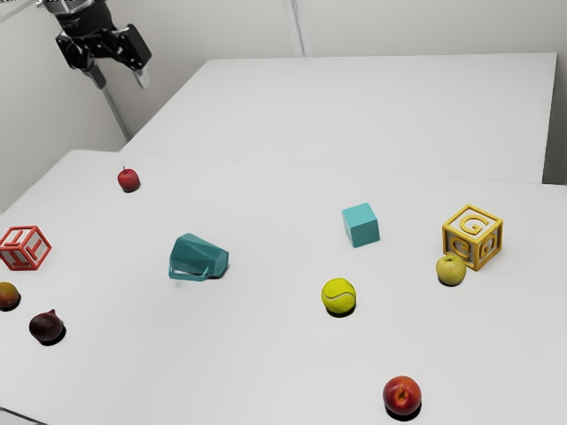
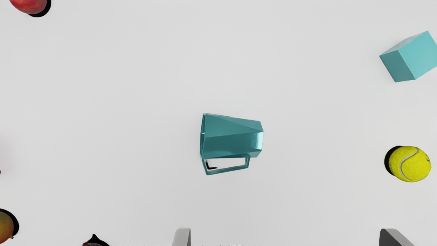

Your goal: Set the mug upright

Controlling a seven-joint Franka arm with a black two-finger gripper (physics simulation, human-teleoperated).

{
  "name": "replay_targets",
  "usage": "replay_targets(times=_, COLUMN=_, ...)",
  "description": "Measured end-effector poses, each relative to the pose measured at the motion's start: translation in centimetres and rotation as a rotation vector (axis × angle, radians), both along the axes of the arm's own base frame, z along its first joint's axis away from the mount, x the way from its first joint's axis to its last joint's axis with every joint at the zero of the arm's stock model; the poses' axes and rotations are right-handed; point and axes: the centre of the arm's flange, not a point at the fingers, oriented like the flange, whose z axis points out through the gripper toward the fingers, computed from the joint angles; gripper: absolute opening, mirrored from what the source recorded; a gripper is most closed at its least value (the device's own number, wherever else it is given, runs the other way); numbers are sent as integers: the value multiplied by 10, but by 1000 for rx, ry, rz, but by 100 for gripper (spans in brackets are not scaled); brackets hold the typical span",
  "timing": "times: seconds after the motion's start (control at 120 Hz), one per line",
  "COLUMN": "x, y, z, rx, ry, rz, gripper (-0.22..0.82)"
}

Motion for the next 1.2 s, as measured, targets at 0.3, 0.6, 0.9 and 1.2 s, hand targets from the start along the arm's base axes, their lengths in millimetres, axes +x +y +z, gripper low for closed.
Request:
replay_targets(times=0.3, x=16, y=-38, z=-82, rx=-135, ry=122, rz=-85, gripper=60)
replay_targets(times=0.6, x=0, y=155, z=-282, rx=-701, ry=153, rz=266, gripper=60)
replay_targets(times=0.9, x=-15, y=199, z=-377, rx=-958, ry=5, rz=255, gripper=60)
replay_targets(times=1.2, x=-24, y=211, z=-438, rx=-1070, ry=-108, rz=133, gripper=60)
